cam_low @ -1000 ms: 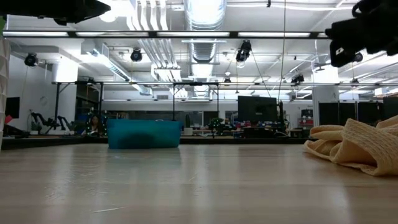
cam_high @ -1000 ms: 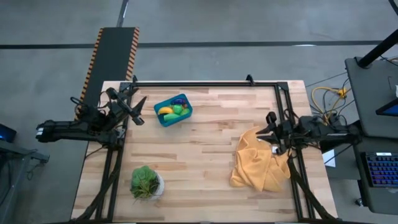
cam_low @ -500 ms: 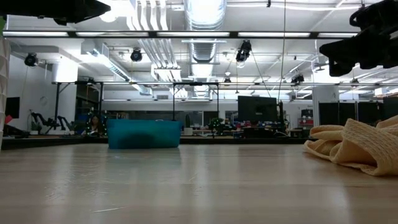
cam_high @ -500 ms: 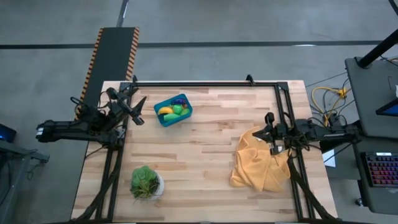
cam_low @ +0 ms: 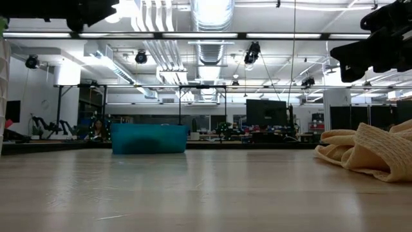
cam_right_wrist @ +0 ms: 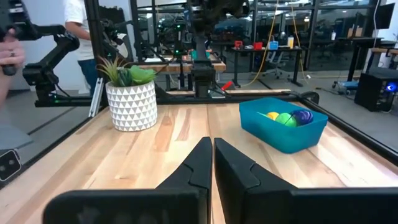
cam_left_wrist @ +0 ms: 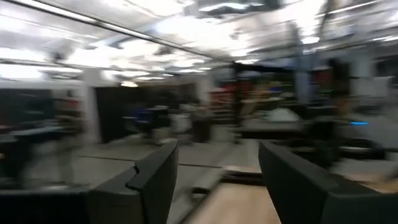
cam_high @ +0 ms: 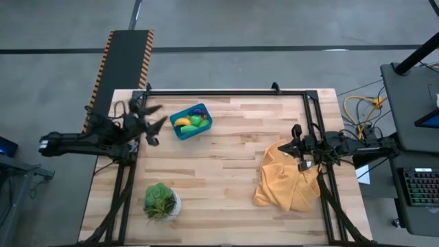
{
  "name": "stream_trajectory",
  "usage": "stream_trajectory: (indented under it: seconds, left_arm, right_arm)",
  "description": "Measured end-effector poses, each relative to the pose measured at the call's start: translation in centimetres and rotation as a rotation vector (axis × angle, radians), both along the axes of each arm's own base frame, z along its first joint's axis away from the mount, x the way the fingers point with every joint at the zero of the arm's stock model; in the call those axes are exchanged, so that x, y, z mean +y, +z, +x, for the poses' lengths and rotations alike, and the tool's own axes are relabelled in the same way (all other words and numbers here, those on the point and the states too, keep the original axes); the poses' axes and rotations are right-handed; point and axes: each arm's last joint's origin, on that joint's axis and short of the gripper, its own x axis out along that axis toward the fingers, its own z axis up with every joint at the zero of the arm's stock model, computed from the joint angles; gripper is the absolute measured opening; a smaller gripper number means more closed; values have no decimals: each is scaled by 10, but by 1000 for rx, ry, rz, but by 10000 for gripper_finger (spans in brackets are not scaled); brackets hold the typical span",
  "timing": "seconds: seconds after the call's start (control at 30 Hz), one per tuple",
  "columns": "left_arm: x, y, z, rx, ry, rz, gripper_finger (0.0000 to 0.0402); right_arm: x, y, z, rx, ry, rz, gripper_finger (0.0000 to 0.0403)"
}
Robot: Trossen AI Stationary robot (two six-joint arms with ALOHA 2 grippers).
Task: Pick and placing Produce into tupperware
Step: Return to Home Position
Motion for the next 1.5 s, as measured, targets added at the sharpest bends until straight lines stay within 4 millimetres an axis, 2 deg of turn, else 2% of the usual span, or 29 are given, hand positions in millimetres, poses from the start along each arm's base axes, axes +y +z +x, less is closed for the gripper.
stream_trajectory:
  seconds: [0.1, 0.23, 0.33, 0.43, 0.5, 0.53, 0.67, 0.9, 1.1, 1.27, 1.5]
  left_arm:
    - [-3, -4, 6, 18, -122, -40, 209]
    - [-4, -11, 11, 70, -165, -95, 189]
    - [-4, -20, 13, 158, -161, -107, 142]
    - [-4, -25, 15, 214, -179, -112, 69]
    - [-7, -28, 16, 251, -265, -100, 21]
    - [-8, -29, 16, 257, -313, -95, 12]
    - [-9, -35, 15, 263, -359, -143, 3]
    - [-10, -61, 10, 289, -387, -236, 0]
    - [-11, -64, -4, 230, -425, -220, 0]
    - [-9, -64, -17, 194, -344, -263, 0]
    - [-8, -73, -24, 186, -316, -250, 0]
  right_arm:
    - [0, 0, 0, 0, 0, 0, 9]
    - [0, 0, 0, 0, 0, 0, 9]
    - [0, 0, 0, 0, -1, 0, 9]
    - [0, 0, 0, 0, -1, 0, 9]
    - [0, 0, 0, -1, -1, 1, 9]
    - [0, 0, 0, -1, -2, 2, 9]
    - [0, 0, 0, -2, -17, 2, 9]
    - [-2, 0, 0, -2, -79, 2, 9]
    - [-2, 0, 0, -2, -79, 2, 9]
    - [-2, 0, 0, -2, -79, 2, 9]
    - [-2, 0, 0, -2, -78, 11, 9]
